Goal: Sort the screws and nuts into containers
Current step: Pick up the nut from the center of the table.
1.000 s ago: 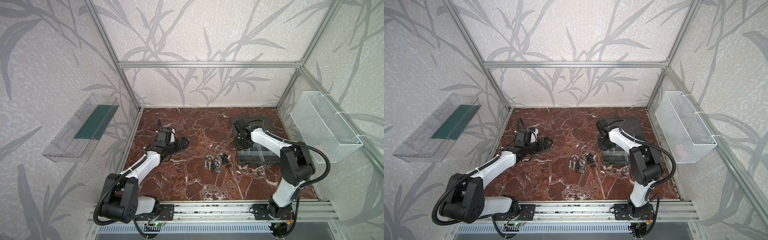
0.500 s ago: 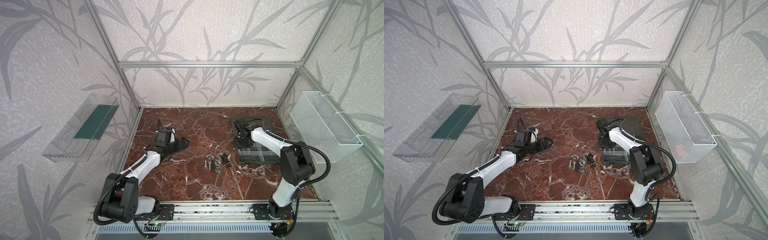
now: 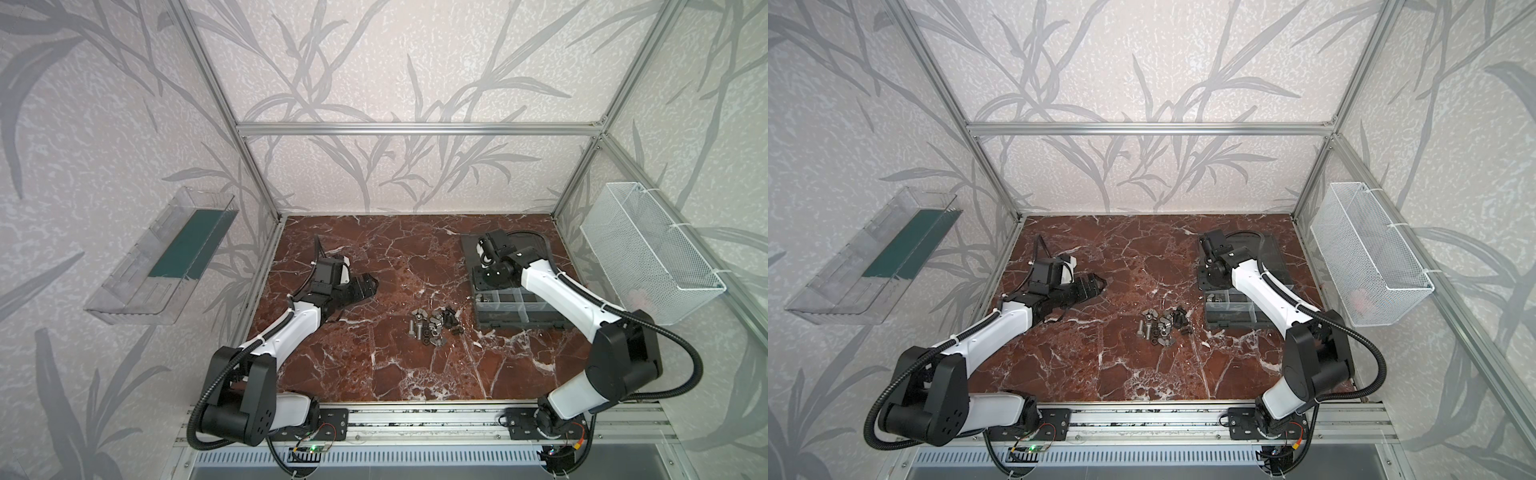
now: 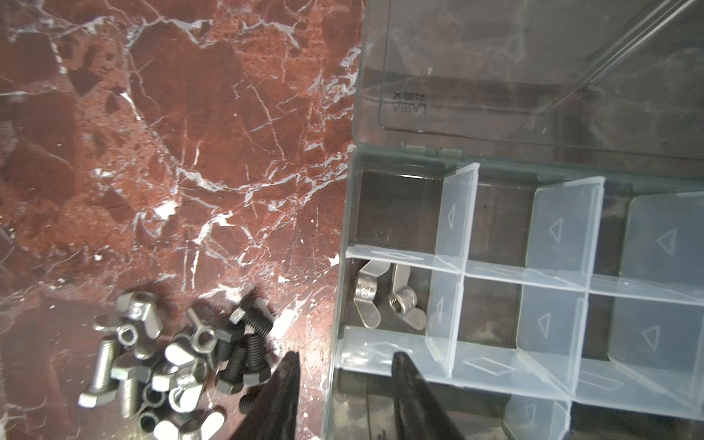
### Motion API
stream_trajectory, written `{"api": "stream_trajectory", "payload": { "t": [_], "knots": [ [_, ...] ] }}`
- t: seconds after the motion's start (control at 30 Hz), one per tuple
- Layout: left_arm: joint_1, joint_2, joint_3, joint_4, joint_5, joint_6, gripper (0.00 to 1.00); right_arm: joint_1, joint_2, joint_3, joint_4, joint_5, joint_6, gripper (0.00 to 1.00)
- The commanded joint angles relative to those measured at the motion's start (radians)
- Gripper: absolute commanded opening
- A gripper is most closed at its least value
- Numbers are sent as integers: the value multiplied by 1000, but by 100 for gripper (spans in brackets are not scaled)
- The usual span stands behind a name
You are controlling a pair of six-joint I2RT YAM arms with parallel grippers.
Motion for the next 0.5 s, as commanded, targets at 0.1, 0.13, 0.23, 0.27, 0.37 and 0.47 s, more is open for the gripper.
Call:
{"api": "stream_trajectory", "payload": {
  "t": [0.1,0.13,0.23,0.27,0.37,0.47],
  "knots": [
    [2,11,-10,19,4,-13,99,-2,-128,-63,-19,-102,-24,42],
    [3,12,-10,20,6,-13,99,-2,-150,-78,-21,-116,-30,42],
    [2,10,-11,21,8,-14,99,1,-213,-122,-28,-170,-35,42],
    [2,10,-11,20,8,-13,99,3,-233,-140,-27,-193,-35,42],
    [2,12,-7,19,9,-12,99,26,-284,-188,-22,-239,-34,42],
    [2,11,-8,16,11,-15,99,74,-313,-226,-19,-245,-34,43]
  ]
}}
